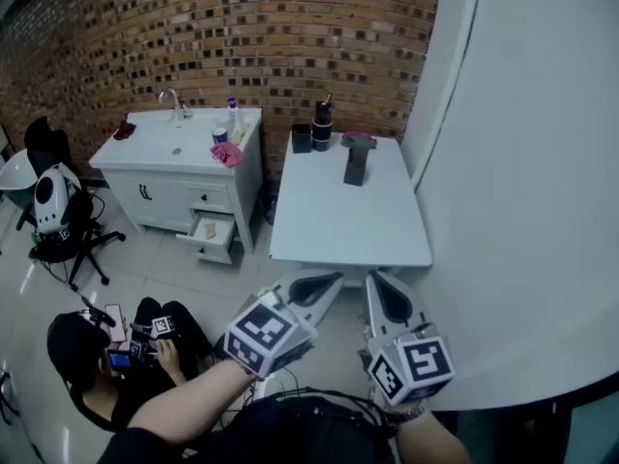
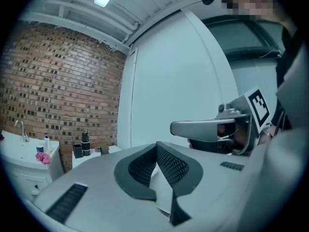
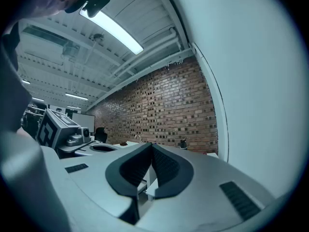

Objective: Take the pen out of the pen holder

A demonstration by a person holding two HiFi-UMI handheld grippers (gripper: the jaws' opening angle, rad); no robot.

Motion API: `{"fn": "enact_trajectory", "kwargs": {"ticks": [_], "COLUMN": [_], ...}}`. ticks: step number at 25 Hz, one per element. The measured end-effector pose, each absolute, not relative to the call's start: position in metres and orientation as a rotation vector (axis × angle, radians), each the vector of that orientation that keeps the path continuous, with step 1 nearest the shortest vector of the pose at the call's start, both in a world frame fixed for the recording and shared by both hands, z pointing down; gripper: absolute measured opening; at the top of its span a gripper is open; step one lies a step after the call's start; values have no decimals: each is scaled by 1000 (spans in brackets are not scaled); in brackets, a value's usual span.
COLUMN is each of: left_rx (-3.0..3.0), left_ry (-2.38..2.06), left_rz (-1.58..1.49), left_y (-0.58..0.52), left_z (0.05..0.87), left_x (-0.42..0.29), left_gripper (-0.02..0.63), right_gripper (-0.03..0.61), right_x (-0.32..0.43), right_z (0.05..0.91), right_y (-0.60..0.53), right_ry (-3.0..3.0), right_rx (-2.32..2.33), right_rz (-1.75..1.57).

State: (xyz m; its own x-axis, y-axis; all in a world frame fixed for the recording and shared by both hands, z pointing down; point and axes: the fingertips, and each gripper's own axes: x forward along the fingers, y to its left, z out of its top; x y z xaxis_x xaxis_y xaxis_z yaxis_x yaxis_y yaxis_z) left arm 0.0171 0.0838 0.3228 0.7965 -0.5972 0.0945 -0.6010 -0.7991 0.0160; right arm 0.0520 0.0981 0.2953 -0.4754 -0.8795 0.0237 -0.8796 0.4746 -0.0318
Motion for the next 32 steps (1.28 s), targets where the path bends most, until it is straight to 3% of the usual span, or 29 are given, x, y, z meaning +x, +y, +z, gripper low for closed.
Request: {"fn": "enact_trajectory", "kwargs": {"ticks": [13, 16, 32], "left_rx": [2978, 2977, 2895], "left_ry": [-915, -922, -995], "left_rz": [113, 110, 208], "left_y": [0, -14, -160], "left_z": [308, 305, 325], "left_x": [-68, -78, -47], "left_gripper": [3, 3, 3], "right_gripper": [14, 43, 75], "right_x": [-22, -29, 29], "right_z": [278, 275, 301], "right_y": [-1, -21, -195], "right_ry": [-2591, -2583, -2457], "right_rx": [1723, 1726, 1769], "right_rz": [13, 7, 43]}}
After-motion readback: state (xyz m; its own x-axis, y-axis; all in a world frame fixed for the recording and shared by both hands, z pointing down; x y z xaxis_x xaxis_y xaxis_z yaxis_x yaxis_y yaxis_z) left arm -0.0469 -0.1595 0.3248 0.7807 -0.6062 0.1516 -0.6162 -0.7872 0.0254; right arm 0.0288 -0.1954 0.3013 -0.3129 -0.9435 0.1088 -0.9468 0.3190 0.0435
